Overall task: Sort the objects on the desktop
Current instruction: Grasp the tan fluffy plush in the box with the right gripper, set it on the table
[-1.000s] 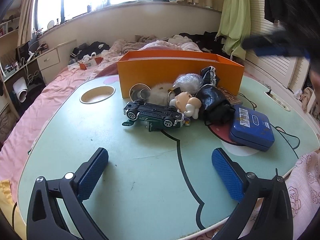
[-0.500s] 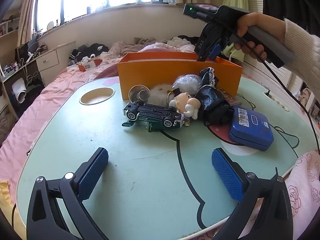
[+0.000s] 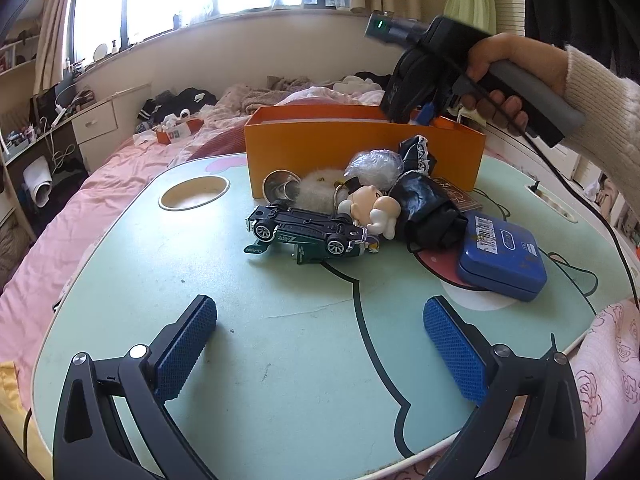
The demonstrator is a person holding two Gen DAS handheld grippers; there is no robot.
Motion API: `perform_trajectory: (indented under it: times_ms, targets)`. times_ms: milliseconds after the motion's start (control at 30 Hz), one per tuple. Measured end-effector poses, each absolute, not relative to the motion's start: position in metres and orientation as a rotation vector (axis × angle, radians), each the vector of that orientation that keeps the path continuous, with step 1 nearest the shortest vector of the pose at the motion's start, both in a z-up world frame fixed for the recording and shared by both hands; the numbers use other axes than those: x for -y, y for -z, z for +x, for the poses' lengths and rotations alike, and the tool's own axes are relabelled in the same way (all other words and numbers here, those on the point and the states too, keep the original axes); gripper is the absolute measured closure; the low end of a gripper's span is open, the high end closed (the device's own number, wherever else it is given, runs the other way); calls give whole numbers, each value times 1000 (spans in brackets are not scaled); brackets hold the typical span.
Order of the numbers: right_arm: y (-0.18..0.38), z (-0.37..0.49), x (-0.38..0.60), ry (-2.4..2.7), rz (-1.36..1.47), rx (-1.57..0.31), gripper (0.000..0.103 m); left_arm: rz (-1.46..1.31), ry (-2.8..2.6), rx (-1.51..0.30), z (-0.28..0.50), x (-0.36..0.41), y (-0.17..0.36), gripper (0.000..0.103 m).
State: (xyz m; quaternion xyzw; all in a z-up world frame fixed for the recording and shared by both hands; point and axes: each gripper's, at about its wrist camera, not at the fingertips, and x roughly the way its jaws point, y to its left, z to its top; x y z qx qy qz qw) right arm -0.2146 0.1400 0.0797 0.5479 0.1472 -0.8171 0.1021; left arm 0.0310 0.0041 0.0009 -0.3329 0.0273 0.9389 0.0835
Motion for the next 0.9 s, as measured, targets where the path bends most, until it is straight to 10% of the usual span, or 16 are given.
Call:
perform_trajectory:
  times_ms: [267,633,900]
  targets:
    - [-156,-115,-139,2298,1291,-182,64,-994,-2802,-81,31,-4,-1,0]
    - [-106,-35,-112,1986,1366,-79,62,-987,-2823,-70,33,-2,-1,0]
    - [-104,-24,-145,2132,1230,-55,31,-987,-2823,-69,34,-2,-1,0]
